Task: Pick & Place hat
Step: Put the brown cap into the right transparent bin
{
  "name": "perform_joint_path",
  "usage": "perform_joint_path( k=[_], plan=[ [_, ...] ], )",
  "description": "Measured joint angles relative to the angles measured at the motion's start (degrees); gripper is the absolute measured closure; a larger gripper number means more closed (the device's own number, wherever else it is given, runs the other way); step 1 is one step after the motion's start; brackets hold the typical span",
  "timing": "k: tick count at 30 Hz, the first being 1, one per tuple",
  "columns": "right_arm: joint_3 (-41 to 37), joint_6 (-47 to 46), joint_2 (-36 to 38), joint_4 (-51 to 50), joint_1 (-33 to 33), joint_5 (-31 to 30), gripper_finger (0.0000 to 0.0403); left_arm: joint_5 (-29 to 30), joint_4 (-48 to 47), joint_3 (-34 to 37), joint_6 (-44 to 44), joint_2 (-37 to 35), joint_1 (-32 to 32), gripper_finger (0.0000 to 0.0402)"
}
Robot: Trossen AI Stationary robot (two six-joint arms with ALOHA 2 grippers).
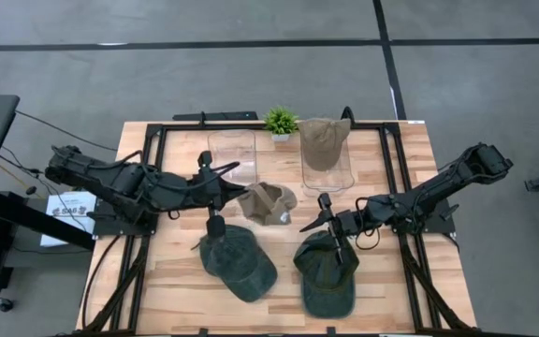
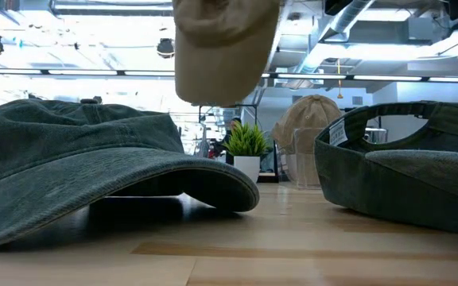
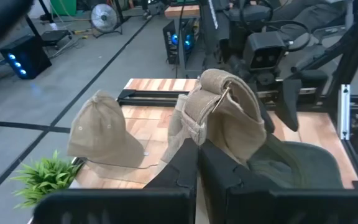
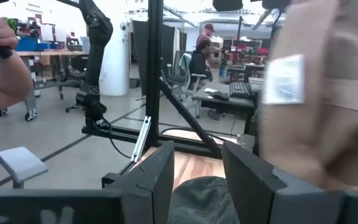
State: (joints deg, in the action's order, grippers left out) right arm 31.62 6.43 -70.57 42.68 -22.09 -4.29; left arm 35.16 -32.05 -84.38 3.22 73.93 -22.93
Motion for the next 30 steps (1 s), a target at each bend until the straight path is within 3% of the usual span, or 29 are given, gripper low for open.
perform_joint_path(
  k=[17, 23, 30],
  plan=[
    [0.00, 6.07, 0.00, -0.56, 0.51, -1.85, 0.0276, 0.00, 0.37, 0.00, 0.02, 0.00, 0.61, 0.0396],
    [0.00, 6.06, 0.00, -6.73, 2.59, -7.85, 0.0281, 0.00, 0.44, 0.02, 0.02, 0.00, 0.61, 0.0396],
    [0.00, 3.70, 0.00, -11.45, 5.41, -7.83, 0.0276, 0.00, 0.90, 0.02, 0.02, 0.00, 0.61, 0.0396]
  ],
)
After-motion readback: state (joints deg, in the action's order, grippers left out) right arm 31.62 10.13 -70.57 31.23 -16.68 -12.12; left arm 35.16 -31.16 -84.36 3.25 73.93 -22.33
